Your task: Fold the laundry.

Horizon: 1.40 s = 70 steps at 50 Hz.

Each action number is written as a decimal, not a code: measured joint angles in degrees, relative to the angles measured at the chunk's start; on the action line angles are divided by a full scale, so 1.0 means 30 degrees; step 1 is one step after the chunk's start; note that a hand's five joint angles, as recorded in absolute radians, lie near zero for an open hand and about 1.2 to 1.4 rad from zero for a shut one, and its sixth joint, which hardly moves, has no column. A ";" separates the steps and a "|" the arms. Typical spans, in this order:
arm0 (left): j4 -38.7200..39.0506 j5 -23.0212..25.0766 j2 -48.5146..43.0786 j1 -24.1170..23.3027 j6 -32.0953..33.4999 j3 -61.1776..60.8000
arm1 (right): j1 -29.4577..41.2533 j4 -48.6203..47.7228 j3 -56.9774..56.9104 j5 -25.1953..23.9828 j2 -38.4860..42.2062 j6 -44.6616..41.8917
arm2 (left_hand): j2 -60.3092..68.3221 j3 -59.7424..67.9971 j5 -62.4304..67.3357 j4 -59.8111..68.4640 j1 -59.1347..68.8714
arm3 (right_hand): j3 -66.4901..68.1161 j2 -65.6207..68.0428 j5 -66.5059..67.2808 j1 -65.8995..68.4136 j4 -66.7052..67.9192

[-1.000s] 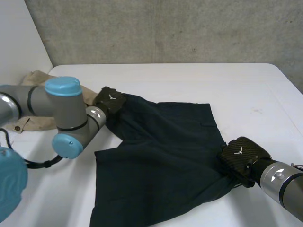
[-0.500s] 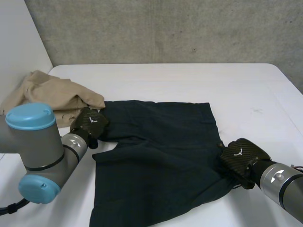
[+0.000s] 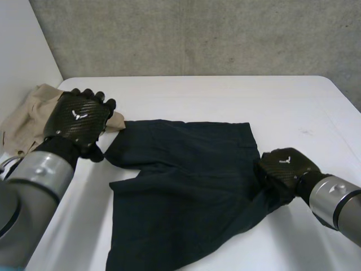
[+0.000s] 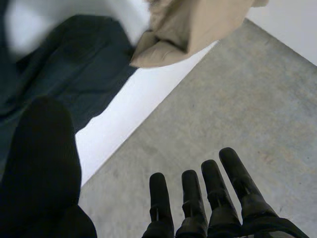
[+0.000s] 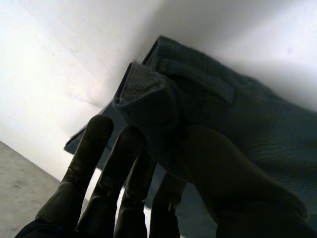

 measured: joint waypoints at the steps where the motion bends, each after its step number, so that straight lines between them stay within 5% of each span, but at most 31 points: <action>1: -0.0331 -0.0041 0.0367 -0.0137 -0.0467 -0.0253 | -0.0031 -0.0097 -0.0032 -0.0007 0.0009 0.0265 | 0.0002 0.0000 0.0000 0.0000 0.0000 | -0.0002 0.0000 0.0000 0.0000 0.0000; 15: -0.6870 -0.0290 0.0131 -0.2565 -0.5169 -0.1365 | -0.0798 -0.1485 -0.0972 0.0117 0.1314 0.4683 | 0.0037 0.0041 0.0070 0.0044 0.0000 | -0.0002 0.0000 -0.0002 0.0000 0.0000; 27: -0.7197 -0.0906 -0.1345 -0.4026 -0.5475 -0.1397 | -0.0943 -0.2078 -0.0722 0.0198 0.1642 0.4666 | 0.0037 0.0040 0.0075 0.0044 -0.0002 | -0.0002 0.0000 -0.0002 0.0000 0.0000; 38: -0.6228 -0.3947 -0.4602 -0.5583 -0.5418 -0.1092 | -0.1342 -0.2336 -0.0611 0.0214 0.1571 0.4633 | 0.1569 0.1579 0.1886 0.1700 0.1553 | -0.0002 0.0000 0.0000 0.0000 0.0000; 39: -0.6075 -0.4213 -0.4822 -0.5669 -0.5418 -0.1014 | -0.1374 -0.2327 -0.0612 0.0195 0.1564 0.4609 | 0.7396 0.7044 0.7262 0.7187 0.7573 | -0.0002 0.0000 0.0000 0.0000 0.0000; 41: -0.5835 -0.4519 -0.5019 -0.5772 -0.5414 -0.0884 | -0.1407 -0.2299 -0.0611 0.0137 0.1553 0.4551 | 0.8419 0.8388 0.8248 0.8205 0.8634 | -0.0002 0.0000 0.0000 0.0000 0.0000; 43: -0.5407 -0.4844 -0.5052 -0.5893 -0.5379 -0.0671 | -0.1422 -0.2200 -0.0598 0.0018 0.1516 0.4307 | 1.5229 1.5058 1.5204 1.5316 1.4626 | -0.0002 0.0000 -0.0002 0.0000 0.0000; 44: -0.5407 -0.4844 -0.5052 -0.5893 -0.5379 -0.0671 | -0.1422 -0.2200 -0.0598 0.0018 0.1516 0.4307 | 1.5229 1.5058 1.5204 1.5316 1.4626 | -0.0002 0.0000 -0.0002 0.0000 0.0000; 50: -0.4931 -0.4905 -0.3604 -0.5979 -0.5189 -0.0359 | -0.1302 -0.0880 -0.0249 -0.0172 0.0340 0.1219 | 1.6045 1.5975 1.5464 1.6208 1.4626 | -0.0002 -0.0002 0.0000 0.0000 0.0000; 57: -0.5751 -0.4720 -0.1464 -0.5969 -0.3886 -0.0475 | -0.1365 0.3720 0.0779 -0.0392 -0.2919 -0.6550 | 1.6048 1.5975 1.5464 1.6210 1.4628 | -0.0002 0.0000 0.0000 0.0000 0.0000; 62: -0.8249 -0.4662 -0.0082 -0.6044 -0.0980 -0.1127 | -0.2197 0.8817 0.1738 -0.0341 -0.4789 -1.2553 | 1.6050 1.5975 1.5464 1.6213 1.4628 | -0.0002 0.0000 0.0000 0.0000 0.0000; 70: -1.0372 -0.4619 0.1009 -0.6633 0.0564 -0.1672 | -0.3619 1.1648 0.2553 -0.0730 -0.5301 -1.5732 | 1.6091 1.6041 1.5464 1.6218 1.4626 | -0.0002 0.0000 -0.0002 0.0000 -0.0002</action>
